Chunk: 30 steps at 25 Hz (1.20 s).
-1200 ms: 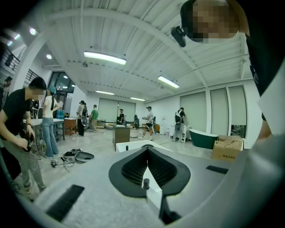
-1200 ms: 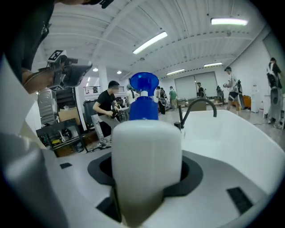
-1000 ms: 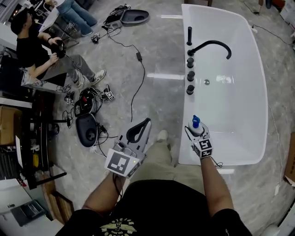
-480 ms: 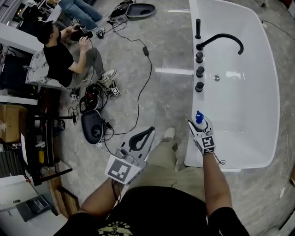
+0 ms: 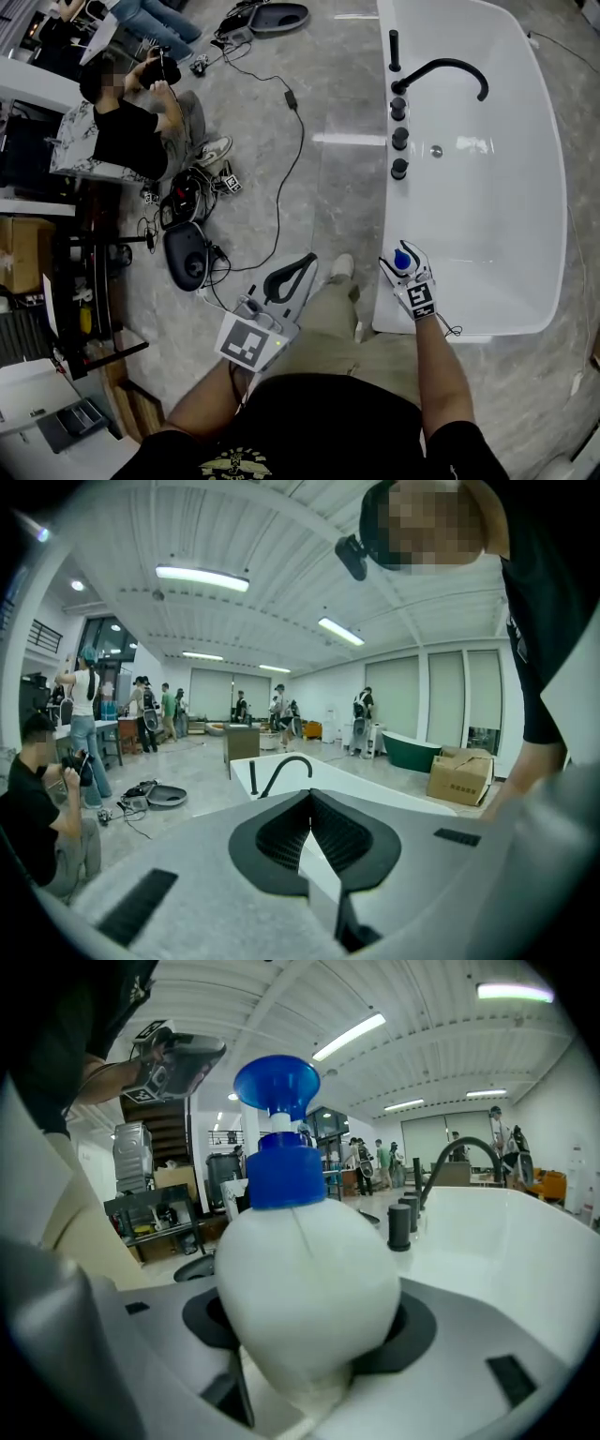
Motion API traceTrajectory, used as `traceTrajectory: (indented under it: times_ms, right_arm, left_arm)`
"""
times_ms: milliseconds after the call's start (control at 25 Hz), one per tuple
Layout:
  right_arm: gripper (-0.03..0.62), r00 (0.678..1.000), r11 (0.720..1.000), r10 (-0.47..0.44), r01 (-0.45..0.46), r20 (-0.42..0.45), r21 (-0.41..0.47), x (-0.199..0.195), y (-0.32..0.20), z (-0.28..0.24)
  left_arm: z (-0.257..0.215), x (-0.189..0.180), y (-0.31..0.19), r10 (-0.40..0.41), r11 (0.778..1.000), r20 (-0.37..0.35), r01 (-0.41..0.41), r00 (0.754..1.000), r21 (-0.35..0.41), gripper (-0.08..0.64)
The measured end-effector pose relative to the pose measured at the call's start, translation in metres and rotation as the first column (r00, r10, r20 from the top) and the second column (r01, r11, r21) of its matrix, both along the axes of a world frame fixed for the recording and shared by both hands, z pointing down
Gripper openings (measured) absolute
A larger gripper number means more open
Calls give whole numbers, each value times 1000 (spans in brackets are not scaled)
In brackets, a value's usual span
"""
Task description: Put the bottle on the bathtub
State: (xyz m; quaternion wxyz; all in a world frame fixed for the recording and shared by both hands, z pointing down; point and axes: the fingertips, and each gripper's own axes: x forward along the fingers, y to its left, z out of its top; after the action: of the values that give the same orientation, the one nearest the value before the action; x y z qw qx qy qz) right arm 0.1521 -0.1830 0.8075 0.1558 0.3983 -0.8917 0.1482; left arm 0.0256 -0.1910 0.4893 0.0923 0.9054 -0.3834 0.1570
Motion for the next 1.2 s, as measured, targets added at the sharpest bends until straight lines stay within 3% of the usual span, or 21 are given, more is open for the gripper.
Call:
traceTrajectory:
  times_ms: [320, 760, 1200]
  right_arm:
    - [270, 998, 996, -63, 61, -26, -67, 0, 11, 7]
    - [271, 999, 997, -42, 41, -10, -66, -4, 9, 5]
    - [291, 999, 992, -18, 13, -36, -123, 6, 30, -2]
  left_arm:
    - [-8, 1, 1, -22, 1000, 10, 22, 1000, -14, 9]
    - [-14, -1, 4, -12, 1000, 35, 12, 999, -12, 9]
    - [-36, 4, 0, 19, 1000, 39, -19, 999, 4, 9]
